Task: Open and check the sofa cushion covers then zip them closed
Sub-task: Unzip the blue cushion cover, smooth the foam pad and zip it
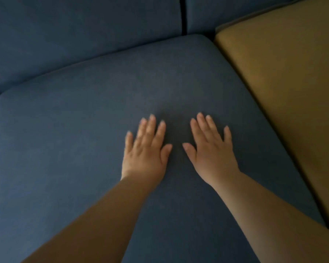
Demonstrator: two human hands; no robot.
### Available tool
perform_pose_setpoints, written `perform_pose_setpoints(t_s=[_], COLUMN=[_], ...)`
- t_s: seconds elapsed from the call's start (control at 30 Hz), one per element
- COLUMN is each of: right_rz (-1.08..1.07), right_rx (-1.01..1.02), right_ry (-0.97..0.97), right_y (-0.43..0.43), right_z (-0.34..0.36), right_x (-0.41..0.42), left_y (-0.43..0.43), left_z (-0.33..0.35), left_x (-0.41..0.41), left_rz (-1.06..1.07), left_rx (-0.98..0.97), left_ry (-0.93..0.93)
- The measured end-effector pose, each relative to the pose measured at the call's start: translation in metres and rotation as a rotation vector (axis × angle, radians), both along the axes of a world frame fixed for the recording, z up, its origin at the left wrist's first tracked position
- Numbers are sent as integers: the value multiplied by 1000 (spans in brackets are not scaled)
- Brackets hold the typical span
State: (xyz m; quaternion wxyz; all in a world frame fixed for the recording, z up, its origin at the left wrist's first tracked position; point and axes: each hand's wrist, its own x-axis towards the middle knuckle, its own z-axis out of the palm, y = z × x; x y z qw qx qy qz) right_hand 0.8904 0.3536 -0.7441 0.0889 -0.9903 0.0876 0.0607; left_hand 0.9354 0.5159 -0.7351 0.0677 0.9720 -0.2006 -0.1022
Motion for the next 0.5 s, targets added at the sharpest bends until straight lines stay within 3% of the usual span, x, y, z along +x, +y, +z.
perform_pose_setpoints(t_s=[0.07,0.23,0.3,0.37,0.5], right_rz=[38,-85,-124,-137,-115], right_rx=[6,44,25,17,53], right_ry=[58,-208,-92,39,37], right_y=[-13,-51,-71,-80,-83], right_z=[-6,18,3,-14,-22], right_x=[-7,-16,-34,-48,-49], left_y=[-14,-56,-82,-97,-99], left_z=[-10,7,1,-15,-29], left_x=[-5,-10,-29,-50,-54], left_rz=[7,-36,-66,-103,-97], left_rx=[126,-97,-92,44,90], left_ry=[58,-125,-94,-19,-6])
